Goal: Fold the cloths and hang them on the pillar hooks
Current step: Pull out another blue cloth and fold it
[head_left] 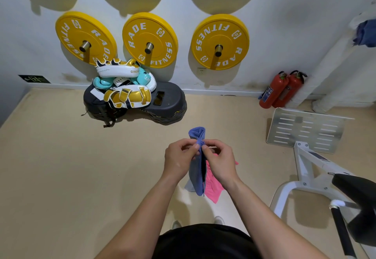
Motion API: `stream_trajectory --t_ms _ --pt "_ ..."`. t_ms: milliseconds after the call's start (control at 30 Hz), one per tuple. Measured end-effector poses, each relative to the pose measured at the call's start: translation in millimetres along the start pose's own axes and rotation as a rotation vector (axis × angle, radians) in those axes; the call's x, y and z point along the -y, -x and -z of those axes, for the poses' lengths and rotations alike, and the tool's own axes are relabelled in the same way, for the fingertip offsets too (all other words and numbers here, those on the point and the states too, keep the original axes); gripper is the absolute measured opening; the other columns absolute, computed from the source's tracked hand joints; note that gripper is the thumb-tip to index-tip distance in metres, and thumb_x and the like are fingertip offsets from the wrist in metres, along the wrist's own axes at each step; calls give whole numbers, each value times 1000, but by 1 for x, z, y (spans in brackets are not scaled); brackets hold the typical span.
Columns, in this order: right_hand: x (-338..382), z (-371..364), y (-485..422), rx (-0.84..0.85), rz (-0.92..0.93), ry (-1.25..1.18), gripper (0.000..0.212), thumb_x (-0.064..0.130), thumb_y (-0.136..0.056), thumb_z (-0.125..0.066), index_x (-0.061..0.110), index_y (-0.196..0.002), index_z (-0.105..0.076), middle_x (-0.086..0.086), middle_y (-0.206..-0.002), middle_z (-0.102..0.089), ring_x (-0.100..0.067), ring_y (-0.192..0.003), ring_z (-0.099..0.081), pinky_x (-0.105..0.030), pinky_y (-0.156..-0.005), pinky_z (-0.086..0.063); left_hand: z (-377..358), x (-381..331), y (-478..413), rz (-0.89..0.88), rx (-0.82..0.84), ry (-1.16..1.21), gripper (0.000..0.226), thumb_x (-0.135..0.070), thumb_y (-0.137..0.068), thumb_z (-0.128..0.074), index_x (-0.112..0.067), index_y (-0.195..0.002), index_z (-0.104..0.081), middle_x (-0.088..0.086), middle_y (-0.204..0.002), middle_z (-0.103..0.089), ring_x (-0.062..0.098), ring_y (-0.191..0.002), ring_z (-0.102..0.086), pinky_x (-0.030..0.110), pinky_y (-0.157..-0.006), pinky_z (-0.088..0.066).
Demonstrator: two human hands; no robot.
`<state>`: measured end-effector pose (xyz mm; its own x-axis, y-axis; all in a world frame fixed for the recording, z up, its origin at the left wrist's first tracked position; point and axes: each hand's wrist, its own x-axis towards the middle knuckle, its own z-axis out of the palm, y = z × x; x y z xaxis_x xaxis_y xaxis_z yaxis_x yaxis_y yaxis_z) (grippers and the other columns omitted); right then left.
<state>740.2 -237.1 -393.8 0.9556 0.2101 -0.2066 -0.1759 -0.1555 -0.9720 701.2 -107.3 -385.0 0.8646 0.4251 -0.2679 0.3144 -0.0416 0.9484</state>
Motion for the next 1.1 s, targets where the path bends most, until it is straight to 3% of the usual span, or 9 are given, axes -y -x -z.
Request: stream_trajectory --t_ms 167,300,400,467,567,667,833,967,1100 --pt "5 3 -6 54 29 51 18 16 -80 -80 21 -93 -69 7 -93 -71 -15 -86 -63 -27 -74 -57 5 -5 -2 56 102 10 30 -3 -93 -57 -22 -103 -78 -4 -95 -78 14 -91 -73 29 -77 -60" --pt "6 11 -19 31 72 106 12 9 -88 -69 21 -89 -69 7 -87 -70 -7 -77 -59 -21 -70 -47 11 -7 -4 30 187 -16 32 -2 -94 -56 -23 -107 -75 -5 -93 -76 12 -84 -70 27 -73 -58" --pt "11 20 -29 74 91 137 14 7 -90 -63 20 -92 -69 6 -90 -70 -10 -81 -61 -23 -72 -49 23 -2 -15 -199 54 -391 27 -17 -88 -67 -36 -106 -71 -17 -100 -65 3 -89 -59 20 -73 -50" --pt "17 28 -35 120 121 158 15 7 -91 -61 19 -92 -69 5 -90 -71 -13 -83 -62 -25 -74 -49 32 1 -24 -312 21 -630 35 -25 -83 -71 -43 -113 -66 -17 -109 -52 7 -102 -48 22 -80 -46" --pt "28 37 -42 180 169 182 18 3 -90 -59 18 -90 -69 4 -88 -71 -13 -81 -61 -25 -74 -49 41 -1 -34 -404 76 -784 44 -27 -79 -75 -46 -117 -64 -10 -125 -42 16 -115 -37 27 -86 -43" --pt "38 43 -47 201 197 183 21 -2 -90 -59 16 -88 -69 6 -85 -69 -8 -76 -59 -20 -73 -47 45 -2 -40 -487 167 -970 37 -34 -78 -77 -45 -112 -66 -5 -132 -43 20 -120 -36 29 -88 -44" --pt "47 59 -51 180 167 272 18 0 -92 -58 15 -88 -68 8 -82 -67 0 -72 -56 -14 -70 -47 57 2 -44 -532 141 -1160 28 -44 -82 -70 -40 -109 -64 -8 -125 -47 18 -114 -45 31 -80 -53" --pt "36 68 -57 97 119 439 18 8 -89 -61 24 -82 -65 10 -77 -65 -8 -73 -58 -29 -72 -49 60 -2 -37 -545 -53 -1091 21 -43 -85 -68 -36 -104 -64 -13 -105 -59 14 -94 -57 30 -59 -54" --pt "33 51 -51 80 127 428 18 9 -89 -60 24 -80 -60 10 -79 -65 -11 -76 -58 -30 -72 -47 42 -13 -29 -347 -234 -961 20 -48 -86 -66 -31 -95 -62 -13 -92 -65 16 -82 -62 29 -61 -50"
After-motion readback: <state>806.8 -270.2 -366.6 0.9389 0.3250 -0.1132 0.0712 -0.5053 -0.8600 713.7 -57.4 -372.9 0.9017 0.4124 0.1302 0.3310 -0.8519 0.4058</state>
